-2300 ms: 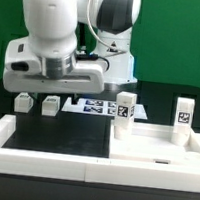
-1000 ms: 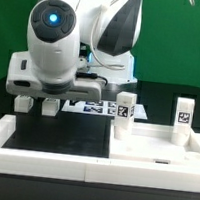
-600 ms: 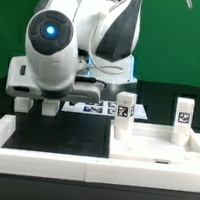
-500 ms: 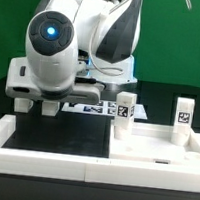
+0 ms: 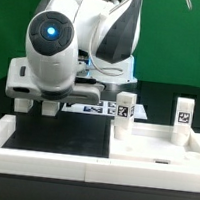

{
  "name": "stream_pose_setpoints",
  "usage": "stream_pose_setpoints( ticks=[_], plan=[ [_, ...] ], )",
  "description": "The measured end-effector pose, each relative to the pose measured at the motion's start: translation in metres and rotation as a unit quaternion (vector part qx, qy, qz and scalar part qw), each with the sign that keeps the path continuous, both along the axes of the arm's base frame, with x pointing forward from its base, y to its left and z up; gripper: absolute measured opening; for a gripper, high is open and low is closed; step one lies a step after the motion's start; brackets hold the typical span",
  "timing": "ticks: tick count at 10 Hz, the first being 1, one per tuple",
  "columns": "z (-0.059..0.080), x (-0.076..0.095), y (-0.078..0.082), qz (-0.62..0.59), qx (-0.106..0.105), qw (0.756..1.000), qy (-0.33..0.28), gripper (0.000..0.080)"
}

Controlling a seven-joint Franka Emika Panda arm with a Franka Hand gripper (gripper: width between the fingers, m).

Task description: Assemble square table

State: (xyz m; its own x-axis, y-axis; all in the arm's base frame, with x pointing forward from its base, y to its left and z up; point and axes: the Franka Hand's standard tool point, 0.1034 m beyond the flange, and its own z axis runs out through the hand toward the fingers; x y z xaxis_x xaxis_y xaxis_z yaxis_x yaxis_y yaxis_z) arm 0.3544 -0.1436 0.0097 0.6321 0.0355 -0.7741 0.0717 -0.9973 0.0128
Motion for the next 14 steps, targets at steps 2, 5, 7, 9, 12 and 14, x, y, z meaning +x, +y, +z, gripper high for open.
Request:
stream_pose_setpoints(
  ticks=[2, 5, 7, 9, 12, 14],
  plan=[
    [0.0, 0.0, 0.0, 0.0, 0.0, 1.0, 0.0, 0.0283],
    [0.0, 0.0, 0.0, 0.0, 0.0, 1.0, 0.0, 0.0285],
    [0.0, 0.0, 0.0, 0.0, 0.0, 1.0, 0.0, 0.0285],
    [0.003, 0.003, 0.005, 0.001, 0.001, 1.0, -0.005, 0.0287],
    [0.044, 0.017, 0.025, 0.001, 0.01, 1.0, 0.004, 0.0287],
    [0.071, 0.041, 0.034, -0.003, 0.003, 1.0, -0.004, 0.0287]
  ],
)
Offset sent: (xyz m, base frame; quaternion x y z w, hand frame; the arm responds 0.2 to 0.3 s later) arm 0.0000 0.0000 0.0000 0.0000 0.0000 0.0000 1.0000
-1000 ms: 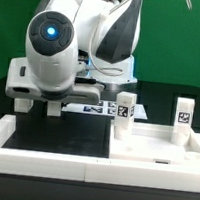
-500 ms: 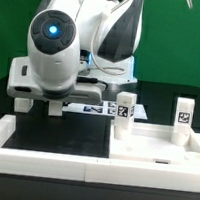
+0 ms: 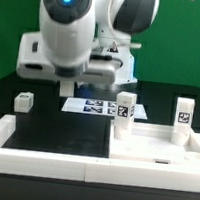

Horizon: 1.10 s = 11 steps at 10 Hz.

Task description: Assemble square table

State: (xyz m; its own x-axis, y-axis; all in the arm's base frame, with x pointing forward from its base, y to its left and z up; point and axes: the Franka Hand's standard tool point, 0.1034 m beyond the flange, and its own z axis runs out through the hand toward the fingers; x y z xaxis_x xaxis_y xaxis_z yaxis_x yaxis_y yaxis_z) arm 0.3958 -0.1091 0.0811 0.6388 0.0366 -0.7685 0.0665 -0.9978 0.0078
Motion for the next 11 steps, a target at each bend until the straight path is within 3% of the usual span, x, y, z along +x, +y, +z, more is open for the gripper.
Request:
stream_pose_setpoints(
  ticks=[2, 6, 8, 10, 11],
  plan=[
    [-0.003, -0.002, -0.001, 0.0, 0.0, 1.0, 0.001, 0.0287],
    [-0.01, 0.012, 0.006, 0.006, 0.004, 0.992, -0.129, 0.0287],
    [0.0, 0.029, 0.02, 0.004, 0.014, 0.981, -0.194, 0.0287],
    [0.012, 0.05, 0.02, 0.01, 0.017, 0.968, -0.251, 0.0287],
    [0.008, 0.05, 0.019, 0.014, 0.015, 0.957, -0.289, 0.0287]
  ],
)
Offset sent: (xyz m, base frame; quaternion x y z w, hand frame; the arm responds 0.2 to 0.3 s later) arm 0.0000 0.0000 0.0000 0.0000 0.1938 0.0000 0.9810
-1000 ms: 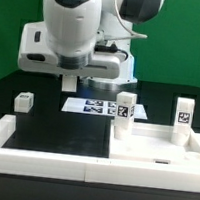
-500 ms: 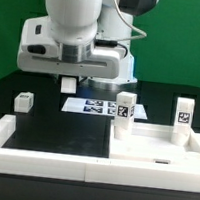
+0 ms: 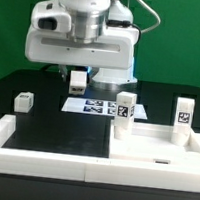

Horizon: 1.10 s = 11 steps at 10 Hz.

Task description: Assemble square table

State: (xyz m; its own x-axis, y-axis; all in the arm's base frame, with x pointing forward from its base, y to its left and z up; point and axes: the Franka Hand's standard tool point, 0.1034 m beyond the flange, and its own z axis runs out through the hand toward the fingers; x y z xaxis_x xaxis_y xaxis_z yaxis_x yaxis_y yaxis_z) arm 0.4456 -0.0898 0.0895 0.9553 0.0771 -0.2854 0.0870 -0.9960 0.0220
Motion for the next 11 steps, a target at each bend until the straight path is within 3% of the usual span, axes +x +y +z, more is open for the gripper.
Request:
stream_pose_setpoints(
  ticks=[4, 7, 9, 10, 11],
  plan=[
    [-0.002, 0.005, -0.004, 0.011, -0.005, 0.993, -0.12, 0.0287],
    [0.006, 0.032, 0.003, -0.017, -0.01, 0.979, -0.202, 0.0287],
    [0.023, 0.06, 0.014, -0.034, -0.016, 0.96, -0.276, 0.0287],
    [0.026, 0.07, 0.016, -0.037, -0.022, 0.953, -0.301, 0.0287],
    [0.028, 0.076, 0.007, -0.015, -0.044, 0.939, -0.341, 0.0287]
  ],
)
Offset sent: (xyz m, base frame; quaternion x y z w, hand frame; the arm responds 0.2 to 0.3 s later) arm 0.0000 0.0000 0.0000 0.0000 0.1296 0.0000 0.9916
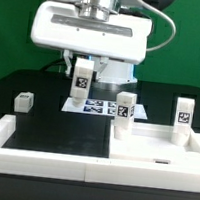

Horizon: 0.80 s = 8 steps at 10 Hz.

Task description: Assemble square table

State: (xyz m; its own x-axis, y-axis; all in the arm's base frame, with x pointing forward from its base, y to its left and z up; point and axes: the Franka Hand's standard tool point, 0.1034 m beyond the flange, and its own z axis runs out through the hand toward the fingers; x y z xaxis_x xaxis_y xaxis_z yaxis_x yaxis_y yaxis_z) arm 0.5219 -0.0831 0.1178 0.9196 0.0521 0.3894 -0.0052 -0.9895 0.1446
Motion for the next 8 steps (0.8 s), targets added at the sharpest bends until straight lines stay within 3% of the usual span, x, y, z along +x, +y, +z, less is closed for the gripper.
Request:
stream_pose_setpoints(
  ticks=[1, 2, 5, 6, 8],
  plan=[
    [-0.004, -0.009, -0.01, 0.014, -0.028, 0.999, -0.026, 0.0287],
    [-0.005, -0.013, -0.014, 0.011, -0.037, 0.998, -0.04, 0.0287],
    [-0.007, -0.013, -0.012, 0.012, -0.034, 0.999, -0.034, 0.0287],
    [-0.009, -0.01, 0.0, -0.018, -0.01, 0.999, -0.033, 0.0287],
    [-0.002, 0.017, 0.044, -0.054, 0.038, 0.997, -0.045, 0.0287]
  ],
)
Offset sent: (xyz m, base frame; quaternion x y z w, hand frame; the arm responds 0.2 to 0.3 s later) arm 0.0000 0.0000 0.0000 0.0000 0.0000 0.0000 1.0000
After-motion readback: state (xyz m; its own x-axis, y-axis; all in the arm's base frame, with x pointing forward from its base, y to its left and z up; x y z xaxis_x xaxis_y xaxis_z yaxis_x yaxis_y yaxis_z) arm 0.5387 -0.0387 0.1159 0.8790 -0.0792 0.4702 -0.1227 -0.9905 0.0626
